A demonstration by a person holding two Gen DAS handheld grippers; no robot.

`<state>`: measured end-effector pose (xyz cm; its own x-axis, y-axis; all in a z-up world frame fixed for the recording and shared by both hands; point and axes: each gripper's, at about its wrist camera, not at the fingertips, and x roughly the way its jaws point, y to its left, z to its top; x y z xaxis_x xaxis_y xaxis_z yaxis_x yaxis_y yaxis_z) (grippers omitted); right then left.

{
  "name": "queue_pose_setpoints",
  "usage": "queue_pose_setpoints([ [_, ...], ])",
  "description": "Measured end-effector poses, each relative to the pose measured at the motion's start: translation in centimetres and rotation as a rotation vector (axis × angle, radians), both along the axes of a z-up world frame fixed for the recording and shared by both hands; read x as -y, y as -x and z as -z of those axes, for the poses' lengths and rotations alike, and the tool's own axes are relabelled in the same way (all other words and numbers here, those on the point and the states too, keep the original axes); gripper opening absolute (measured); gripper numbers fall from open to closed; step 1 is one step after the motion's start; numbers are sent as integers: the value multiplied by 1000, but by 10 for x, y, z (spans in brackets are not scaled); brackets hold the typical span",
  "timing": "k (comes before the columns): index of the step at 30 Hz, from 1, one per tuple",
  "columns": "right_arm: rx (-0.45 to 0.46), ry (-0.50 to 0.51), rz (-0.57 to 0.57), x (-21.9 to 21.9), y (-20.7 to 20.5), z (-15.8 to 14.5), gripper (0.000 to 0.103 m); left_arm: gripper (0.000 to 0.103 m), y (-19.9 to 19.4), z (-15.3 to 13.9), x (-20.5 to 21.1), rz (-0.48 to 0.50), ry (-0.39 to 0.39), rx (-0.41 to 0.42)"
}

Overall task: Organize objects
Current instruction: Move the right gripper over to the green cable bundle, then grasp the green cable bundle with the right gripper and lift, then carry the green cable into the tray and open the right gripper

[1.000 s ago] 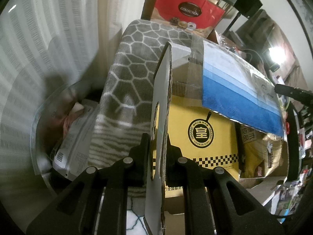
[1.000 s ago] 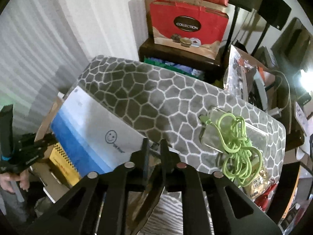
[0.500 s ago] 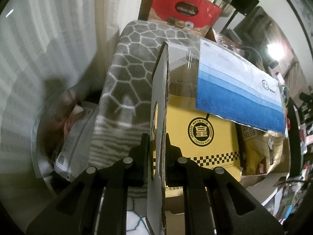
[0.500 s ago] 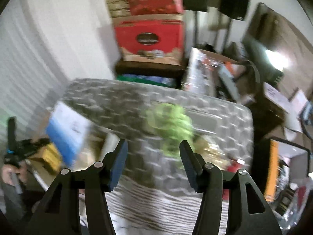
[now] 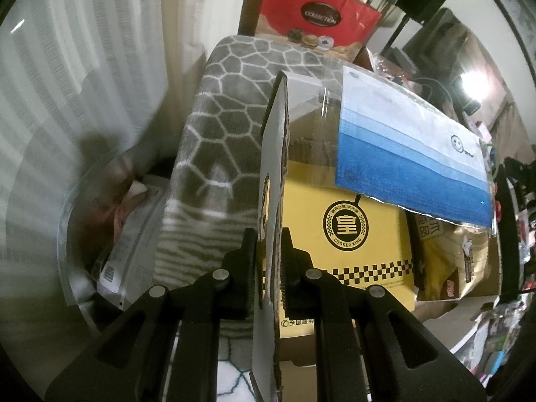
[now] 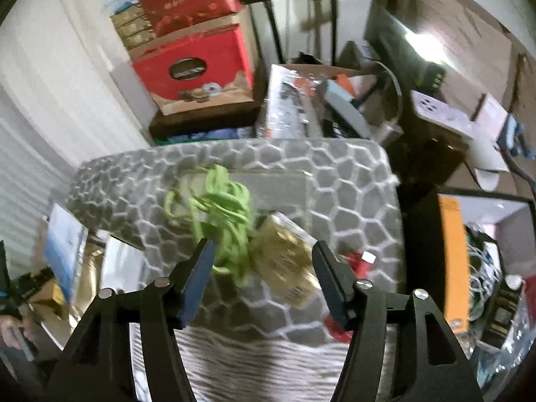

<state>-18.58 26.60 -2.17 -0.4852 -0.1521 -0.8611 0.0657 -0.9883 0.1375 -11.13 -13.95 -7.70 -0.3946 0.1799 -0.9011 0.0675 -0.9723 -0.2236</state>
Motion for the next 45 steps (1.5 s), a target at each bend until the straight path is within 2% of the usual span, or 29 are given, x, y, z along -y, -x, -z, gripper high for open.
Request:
queue_pose_setpoints([
  [2,-14,0,-23,14,7,1,72,12,1,0,0,-2,-1,2],
  [6,5,-30,-26,29,27,19,72,12,1,0,0,-1,3,4],
  [13,61,-6,11,28,44,44,71,12,1,0,0,-1,3,4],
  [14,59,-5,11,27,44,44,63,12,1,0,0,-1,3,4],
  [15,59,-5,7,27,44,44,45,12,2,0,1,-1,2,4],
  [17,86,24,-15,27,46,49,20,12,2,0,0,-3,0,5],
  [19,87,27,-9,27,46,50,15,12,1,0,1,-1,3,4],
  [20,79,30,-10,27,45,48,6,12,2,0,1,-2,2,4],
  [21,73,47,-11,27,43,46,5,12,2,0,0,-1,2,5],
  [24,40,105,-4,23,36,33,3,12,1,0,1,-1,4,5],
  [36,-112,135,-86,32,-4,-56,3,12,1,1,0,-5,-15,4],
  [40,-146,169,-159,51,-21,-87,3,12,0,2,0,-8,-22,4],
  [45,-179,205,-304,100,-44,-121,3,12,-1,2,2,-18,-47,4],
])
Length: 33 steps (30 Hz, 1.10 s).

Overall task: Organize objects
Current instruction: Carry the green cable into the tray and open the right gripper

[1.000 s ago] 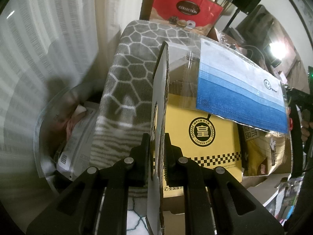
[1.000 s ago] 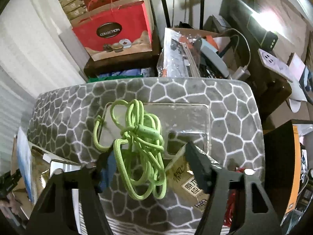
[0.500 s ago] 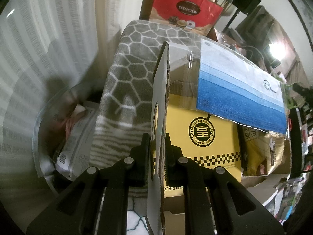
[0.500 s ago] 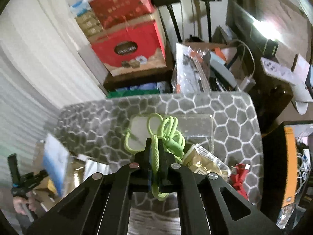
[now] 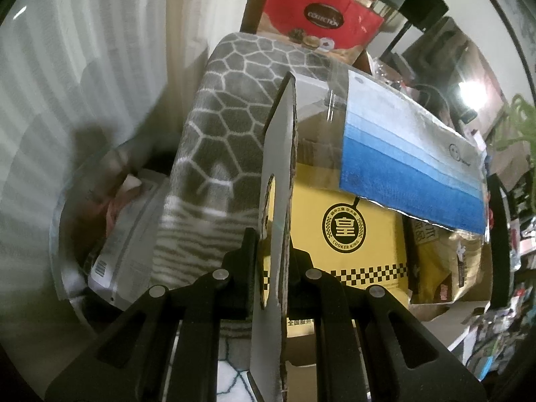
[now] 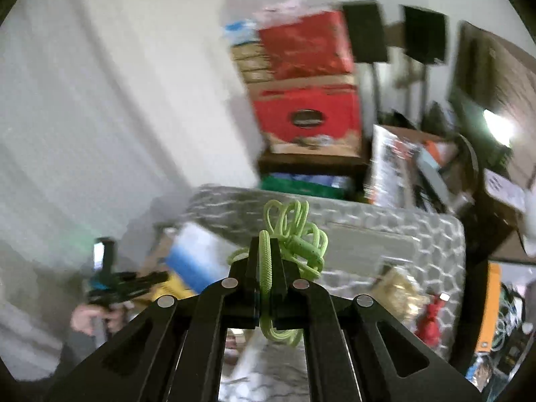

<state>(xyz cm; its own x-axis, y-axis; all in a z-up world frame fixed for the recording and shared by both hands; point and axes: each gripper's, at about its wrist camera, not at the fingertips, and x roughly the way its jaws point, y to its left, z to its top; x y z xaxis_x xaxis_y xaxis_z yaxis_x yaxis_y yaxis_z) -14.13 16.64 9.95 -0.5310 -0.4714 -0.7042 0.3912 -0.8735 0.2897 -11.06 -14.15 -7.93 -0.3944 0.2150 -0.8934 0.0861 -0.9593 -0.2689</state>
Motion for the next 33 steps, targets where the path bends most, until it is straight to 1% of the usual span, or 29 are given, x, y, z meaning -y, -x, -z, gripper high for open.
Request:
queue_pose_setpoints([
  [2,-3,13,-73,25,-7,-6,3,12,-1,-1,1,-4,-12,0],
  [5,5,1,-168,65,-16,0,3,11,-1,-4,5,-9,-29,-5],
  [9,34,-41,-293,118,-26,27,3,12,-2,-9,10,-16,-45,-15],
  [11,40,-81,-366,146,-34,43,3,12,-3,-12,12,-19,-53,-19],
  [16,67,-155,-476,180,-46,79,3,13,-5,-17,18,-36,-80,-32],
  [18,78,-170,-492,188,-47,94,3,13,-4,-19,20,-41,-90,-36],
  [20,87,-188,-485,194,-44,110,3,13,-4,-19,20,-40,-87,-38],
  [21,97,-190,-474,194,-41,119,6,13,-3,-18,20,-40,-87,-36],
  [22,113,-186,-464,195,-38,127,7,13,-2,-18,20,-39,-88,-34],
  [24,173,-167,-451,195,-31,144,9,13,-2,-17,19,-35,-87,-32],
  [25,218,-153,-452,194,-28,153,12,13,-2,-16,19,-33,-85,-31],
  [27,247,-177,-447,190,-28,163,31,13,-2,-15,18,-29,-79,-30],
  [28,244,-187,-443,188,-29,165,33,13,-2,-14,18,-30,-78,-27],
  [31,233,-154,-438,176,-33,160,33,13,-1,-12,19,-31,-80,-23],
  [32,224,-142,-430,171,-34,155,37,13,-1,-11,19,-30,-75,-21],
  [33,212,-132,-419,166,-34,148,43,13,-1,-11,17,-28,-65,-20],
])
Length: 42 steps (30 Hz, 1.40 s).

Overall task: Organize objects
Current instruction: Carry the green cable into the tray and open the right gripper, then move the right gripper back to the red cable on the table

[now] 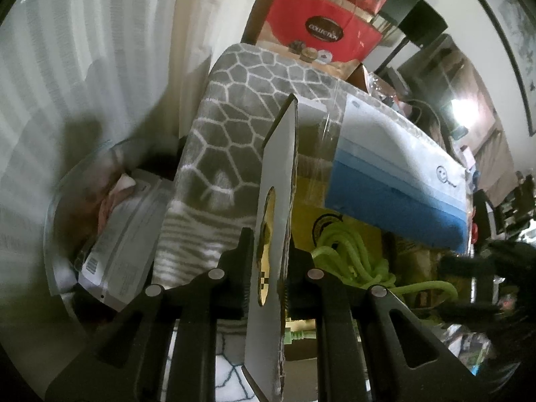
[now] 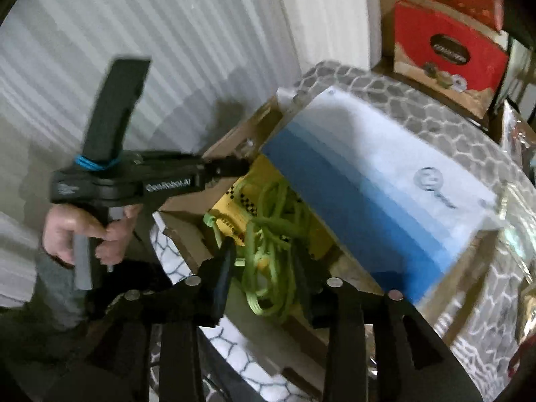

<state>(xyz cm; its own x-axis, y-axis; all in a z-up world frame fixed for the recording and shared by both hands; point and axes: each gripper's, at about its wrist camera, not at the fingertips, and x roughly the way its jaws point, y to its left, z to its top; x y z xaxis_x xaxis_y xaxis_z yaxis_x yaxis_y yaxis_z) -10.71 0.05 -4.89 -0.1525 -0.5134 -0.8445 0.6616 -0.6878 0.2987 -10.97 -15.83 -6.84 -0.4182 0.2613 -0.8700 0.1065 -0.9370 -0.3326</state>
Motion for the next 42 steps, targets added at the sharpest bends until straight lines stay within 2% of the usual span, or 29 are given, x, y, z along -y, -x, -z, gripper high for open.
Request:
queue_pose_setpoints([
  [2,-20,36,23,-16,0,-15,48,13,0,1,-2,3,13,1],
  [6,-56,82,101,-55,4,-44,49,13,0,2,-4,8,22,3],
  [10,-85,39,215,-98,7,-60,48,13,0,6,-7,18,30,9],
  [16,-94,-57,403,-172,18,-63,48,13,0,9,-8,21,44,9],
  [23,-91,-180,634,-262,43,-43,48,12,-1,10,-9,19,46,10],
  [27,-85,-240,731,-294,55,-26,48,12,0,10,-9,17,50,12],
  [34,-81,-292,803,-315,60,-1,53,12,1,11,-10,18,57,18],
  [36,-44,-308,850,-325,61,7,53,12,1,11,-10,18,58,18],
  [38,-29,-313,857,-328,60,13,53,12,1,11,-10,18,57,18],
  [42,4,-386,837,-328,58,31,53,12,1,11,-11,18,62,19],
])
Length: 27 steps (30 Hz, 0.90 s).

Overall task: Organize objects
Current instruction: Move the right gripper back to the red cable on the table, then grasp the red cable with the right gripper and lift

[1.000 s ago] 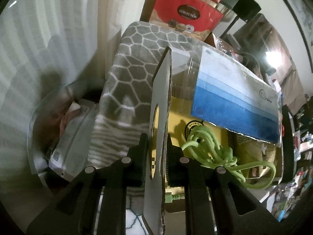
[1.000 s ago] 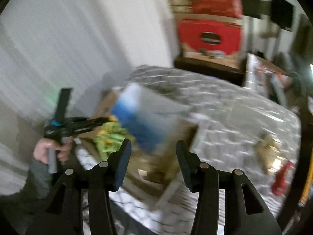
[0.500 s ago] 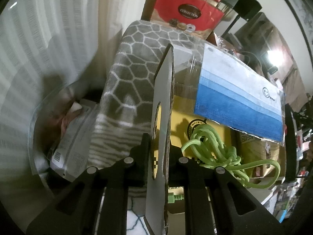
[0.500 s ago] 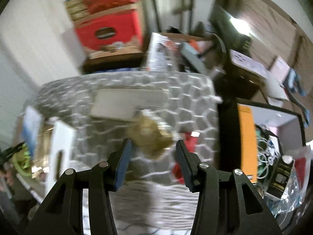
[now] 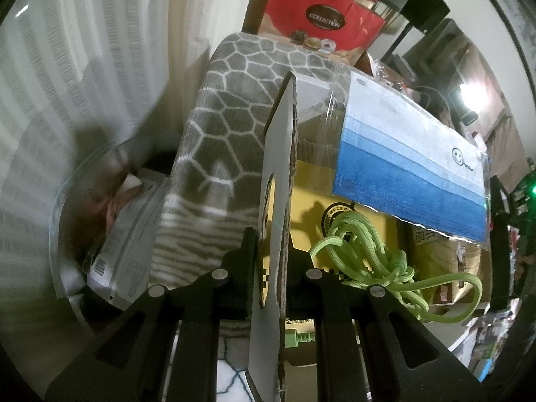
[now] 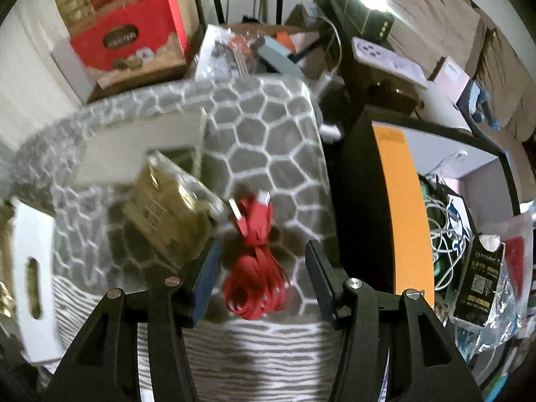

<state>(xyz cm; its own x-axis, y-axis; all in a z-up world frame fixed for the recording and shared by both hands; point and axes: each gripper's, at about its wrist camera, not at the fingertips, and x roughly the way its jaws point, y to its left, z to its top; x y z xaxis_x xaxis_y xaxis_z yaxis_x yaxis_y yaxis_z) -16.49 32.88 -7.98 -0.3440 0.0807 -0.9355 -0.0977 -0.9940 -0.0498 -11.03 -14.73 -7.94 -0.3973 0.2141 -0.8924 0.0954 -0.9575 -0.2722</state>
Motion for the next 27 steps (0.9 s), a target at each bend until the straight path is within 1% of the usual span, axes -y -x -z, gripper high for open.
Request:
queue_pose_setpoints([
  [1,13,-13,-3,1,0,5,53,12,0,0,0,1,0,0],
  [2,27,-16,-9,1,-1,10,48,12,0,0,0,0,0,0],
  [3,37,-7,-17,1,-2,14,29,12,0,0,0,1,-2,0],
  [5,25,22,-23,1,-5,16,27,12,0,0,0,1,-1,1],
  [6,17,17,-23,1,-6,14,25,12,0,0,0,2,0,0],
  [9,2,35,-11,-1,-10,6,24,12,0,0,0,1,-2,0],
  [14,-63,46,-1,0,-20,-28,24,12,-1,-1,-1,0,-4,-4],
  [17,-117,62,-33,12,-27,-55,24,12,-2,-4,1,-7,-18,-10],
  [19,-150,79,-80,29,-30,-73,24,12,-2,-5,3,-9,-31,-12],
  [21,-183,107,-150,56,-35,-91,24,12,-2,-7,4,-10,-37,-15],
  [24,-214,162,-289,105,-43,-111,24,12,-3,-8,6,-12,-38,-16],
  [25,-218,181,-350,128,-45,-117,24,12,-3,-8,6,-12,-38,-16],
  [27,-213,212,-443,166,-45,-121,24,12,-3,-8,6,-12,-39,-16],
])
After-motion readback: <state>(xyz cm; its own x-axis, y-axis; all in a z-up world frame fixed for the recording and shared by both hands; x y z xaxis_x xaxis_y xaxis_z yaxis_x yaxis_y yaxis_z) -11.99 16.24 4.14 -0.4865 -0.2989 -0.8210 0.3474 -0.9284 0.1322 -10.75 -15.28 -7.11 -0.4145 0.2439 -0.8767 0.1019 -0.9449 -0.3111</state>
